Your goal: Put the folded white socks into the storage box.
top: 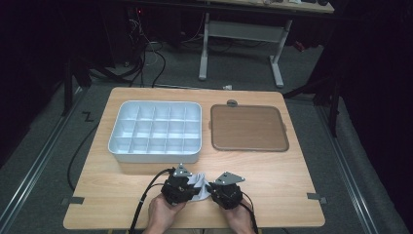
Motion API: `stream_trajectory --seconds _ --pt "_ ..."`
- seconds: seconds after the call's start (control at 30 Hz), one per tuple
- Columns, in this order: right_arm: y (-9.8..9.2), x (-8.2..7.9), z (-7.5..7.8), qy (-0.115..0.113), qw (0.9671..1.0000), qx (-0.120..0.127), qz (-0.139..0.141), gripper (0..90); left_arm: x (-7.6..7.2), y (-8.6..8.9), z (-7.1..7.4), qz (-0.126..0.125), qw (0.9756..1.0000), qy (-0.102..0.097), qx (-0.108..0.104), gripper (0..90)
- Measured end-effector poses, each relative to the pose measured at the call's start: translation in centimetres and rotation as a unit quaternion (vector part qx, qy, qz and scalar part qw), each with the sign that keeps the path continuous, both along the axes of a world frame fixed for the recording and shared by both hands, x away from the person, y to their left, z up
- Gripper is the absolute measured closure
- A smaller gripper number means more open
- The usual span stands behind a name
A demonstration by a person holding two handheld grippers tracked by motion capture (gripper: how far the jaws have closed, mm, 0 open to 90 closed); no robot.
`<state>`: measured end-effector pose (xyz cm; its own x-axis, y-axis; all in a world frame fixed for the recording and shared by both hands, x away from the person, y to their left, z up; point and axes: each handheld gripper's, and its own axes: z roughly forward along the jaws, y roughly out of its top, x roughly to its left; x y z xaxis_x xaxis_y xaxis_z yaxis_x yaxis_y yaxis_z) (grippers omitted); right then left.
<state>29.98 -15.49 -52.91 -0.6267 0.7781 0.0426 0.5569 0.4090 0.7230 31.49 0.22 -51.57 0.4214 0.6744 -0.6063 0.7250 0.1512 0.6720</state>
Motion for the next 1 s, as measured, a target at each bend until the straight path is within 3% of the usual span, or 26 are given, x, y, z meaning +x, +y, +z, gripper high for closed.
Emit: stream_trajectory --seconds 0.23,0.4,0.53,0.57,0.67,1.0 --pt "0.1 0.1 0.0 0.000 1.0000 -0.004 0.002 81.8 0.0 -0.1 -0.3 -0.002 1.0000 -0.002 0.000 78.0" --pt "-0.1 0.3 0.1 0.005 1.0000 -0.003 0.003 78.2 -0.2 0.2 0.0 -0.005 0.9999 -0.010 -0.003 69.0" --pt "-0.3 0.3 0.2 0.001 1.0000 0.000 0.000 71.3 -0.3 0.6 0.5 0.002 0.9999 -0.010 -0.012 58.0" --pt "-0.4 0.3 0.4 -0.004 1.0000 0.003 -0.005 68.3 -0.4 0.9 0.9 0.007 0.9996 -0.012 -0.024 54.7" --pt "-0.8 0.3 0.7 -0.010 0.9999 0.004 -0.009 67.3 -0.4 1.5 1.3 0.018 0.9992 -0.014 -0.033 48.5" --pt "-2.6 0.1 2.5 -0.029 0.9992 0.019 -0.020 68.7 -0.9 3.7 2.2 0.047 0.9980 -0.033 -0.028 44.7"
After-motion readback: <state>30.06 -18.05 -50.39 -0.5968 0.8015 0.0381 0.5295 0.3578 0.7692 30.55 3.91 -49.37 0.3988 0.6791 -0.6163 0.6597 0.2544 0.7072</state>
